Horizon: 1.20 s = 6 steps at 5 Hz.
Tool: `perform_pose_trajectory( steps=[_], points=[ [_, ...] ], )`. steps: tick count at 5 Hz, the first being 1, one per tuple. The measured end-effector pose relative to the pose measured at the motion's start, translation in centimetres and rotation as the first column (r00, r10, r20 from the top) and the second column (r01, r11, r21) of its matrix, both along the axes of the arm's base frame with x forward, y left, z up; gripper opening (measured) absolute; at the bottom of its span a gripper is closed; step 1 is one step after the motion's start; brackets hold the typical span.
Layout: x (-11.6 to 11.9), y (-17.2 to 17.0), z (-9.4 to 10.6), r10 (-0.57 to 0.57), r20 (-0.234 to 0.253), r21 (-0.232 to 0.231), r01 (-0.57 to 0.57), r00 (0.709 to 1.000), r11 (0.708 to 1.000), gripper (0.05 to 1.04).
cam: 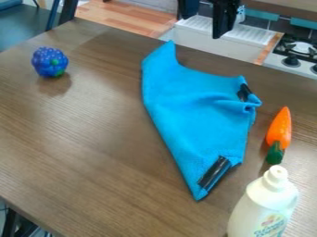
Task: Touched the middle of the cloth
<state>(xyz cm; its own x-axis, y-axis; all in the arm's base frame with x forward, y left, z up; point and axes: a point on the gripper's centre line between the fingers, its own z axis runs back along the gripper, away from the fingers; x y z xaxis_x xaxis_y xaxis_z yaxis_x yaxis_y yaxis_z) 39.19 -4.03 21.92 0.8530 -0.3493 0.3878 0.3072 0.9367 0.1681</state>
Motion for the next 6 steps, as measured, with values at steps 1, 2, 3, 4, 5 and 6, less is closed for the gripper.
perform_pose_trajectory(
  steps=[1,2,3,4,5,6],
  points=[
    [0.1,-0.1,-1.5,-0.005,-0.037,0.002,0.005,0.999,1.0,0.999],
    [0.2,-0.4,-2.5,-0.06,-0.035,0.004,0.06,0.998,0.998,0.999],
    [0.4,0.2,-3.1,-0.084,-0.025,0.002,0.084,0.996,0.996,0.999],
    [0.4,0.8,-4.3,-0.128,-0.021,-0.023,0.127,0.992,0.992,0.999],
    [0.3,0.9,-5.1,-0.151,-0.023,-0.049,0.15,0.988,0.987,0.999],
    [-0.6,1.1,-7.0,-0.165,-0.061,-0.036,0.163,0.984,0.986,0.999]
  ],
)
